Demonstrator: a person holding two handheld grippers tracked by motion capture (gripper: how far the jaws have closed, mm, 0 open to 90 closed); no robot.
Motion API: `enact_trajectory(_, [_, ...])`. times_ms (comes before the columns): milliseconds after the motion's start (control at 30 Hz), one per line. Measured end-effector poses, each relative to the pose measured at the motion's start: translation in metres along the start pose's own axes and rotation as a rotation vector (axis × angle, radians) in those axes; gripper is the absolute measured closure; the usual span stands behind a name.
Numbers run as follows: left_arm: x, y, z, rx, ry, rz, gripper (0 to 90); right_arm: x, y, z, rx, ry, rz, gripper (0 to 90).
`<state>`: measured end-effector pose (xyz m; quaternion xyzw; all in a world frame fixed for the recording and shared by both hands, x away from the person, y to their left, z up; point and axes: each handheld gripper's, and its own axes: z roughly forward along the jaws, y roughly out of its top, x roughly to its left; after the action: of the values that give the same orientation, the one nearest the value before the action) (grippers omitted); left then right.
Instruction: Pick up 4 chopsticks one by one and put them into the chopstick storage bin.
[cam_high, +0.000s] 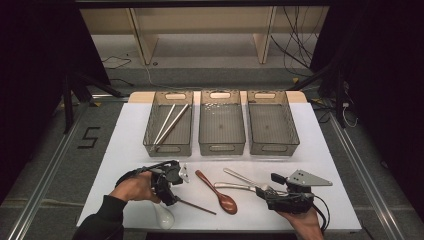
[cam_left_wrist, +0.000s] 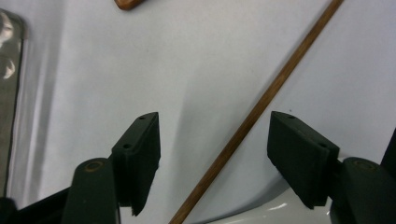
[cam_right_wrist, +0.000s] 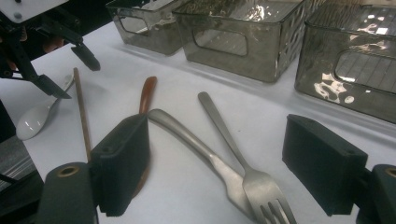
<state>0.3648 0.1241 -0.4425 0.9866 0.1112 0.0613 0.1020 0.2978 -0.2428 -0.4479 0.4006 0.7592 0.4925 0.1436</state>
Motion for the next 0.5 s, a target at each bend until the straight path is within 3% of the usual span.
enact_trajectory(500, [-0.006, 0.000, 0.012, 0.046, -0.037, 0.091, 49.5, 0.001, 0.000, -0.001, 0.001, -0.002, -0.007, 23.9])
